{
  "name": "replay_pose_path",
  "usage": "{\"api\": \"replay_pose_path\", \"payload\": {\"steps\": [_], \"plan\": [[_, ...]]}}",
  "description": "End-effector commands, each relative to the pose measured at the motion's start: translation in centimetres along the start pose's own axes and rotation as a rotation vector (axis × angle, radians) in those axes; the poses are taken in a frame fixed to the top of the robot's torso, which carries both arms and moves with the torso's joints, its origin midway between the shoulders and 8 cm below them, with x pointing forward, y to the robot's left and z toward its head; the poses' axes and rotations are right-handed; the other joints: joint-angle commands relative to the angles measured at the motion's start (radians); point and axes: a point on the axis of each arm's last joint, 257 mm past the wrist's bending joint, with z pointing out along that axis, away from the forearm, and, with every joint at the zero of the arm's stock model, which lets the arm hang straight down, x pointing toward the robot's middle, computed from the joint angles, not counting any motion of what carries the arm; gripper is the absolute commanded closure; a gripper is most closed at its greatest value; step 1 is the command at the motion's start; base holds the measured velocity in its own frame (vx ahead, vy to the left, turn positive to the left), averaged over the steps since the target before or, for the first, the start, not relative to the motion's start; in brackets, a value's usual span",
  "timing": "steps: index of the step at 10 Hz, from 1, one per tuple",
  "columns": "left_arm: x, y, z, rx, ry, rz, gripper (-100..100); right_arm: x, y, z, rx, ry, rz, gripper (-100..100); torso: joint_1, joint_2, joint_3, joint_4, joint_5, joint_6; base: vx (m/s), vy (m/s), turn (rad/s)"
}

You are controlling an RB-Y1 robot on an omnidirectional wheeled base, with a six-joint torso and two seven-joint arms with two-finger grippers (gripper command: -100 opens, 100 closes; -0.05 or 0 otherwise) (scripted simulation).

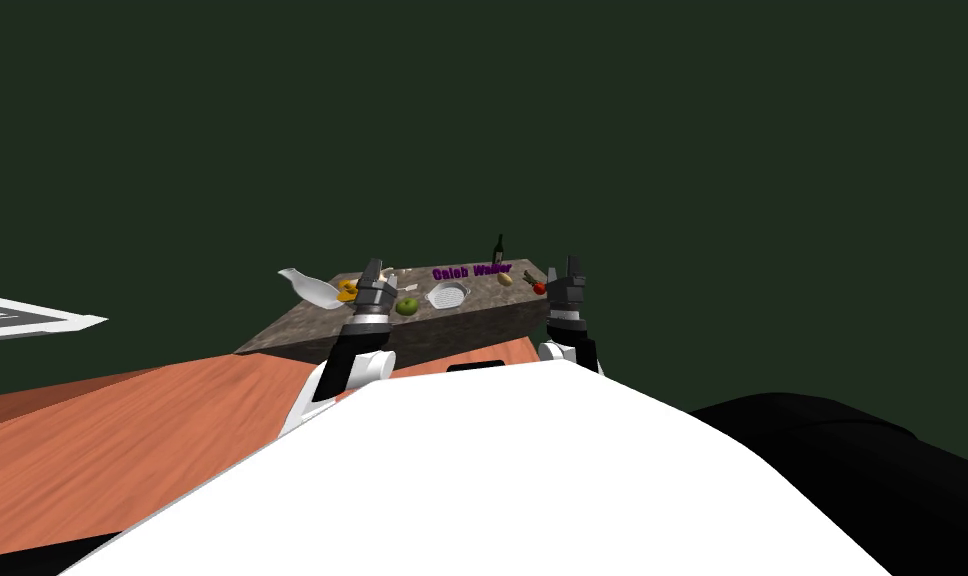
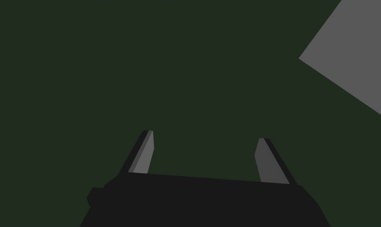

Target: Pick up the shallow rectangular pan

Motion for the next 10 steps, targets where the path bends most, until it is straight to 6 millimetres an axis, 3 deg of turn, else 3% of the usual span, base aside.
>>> {"api": "replay_pose_path", "payload": {"steps": [1, 10], "plan": [[0.0, 0.5, 0.0, -0.023, 0.000, -0.002, -100, 0.0, 0.0, 0.0, 0.000, 0.000, 0.000, 0, 0.000, 0.000, 0.000, 0.000, 0.000, 0.000, -0.008, -0.020, 0.001], [-1.0, 5.4, 0.3, -0.235, -0.024, -0.080, -100, 0.0, 0.0, 0.0, 0.000, 0.000, 0.000, 0, 0.000, 0.000, 0.000, 0.000, 0.000, 0.000, -0.005, -0.042, 0.006]]}}
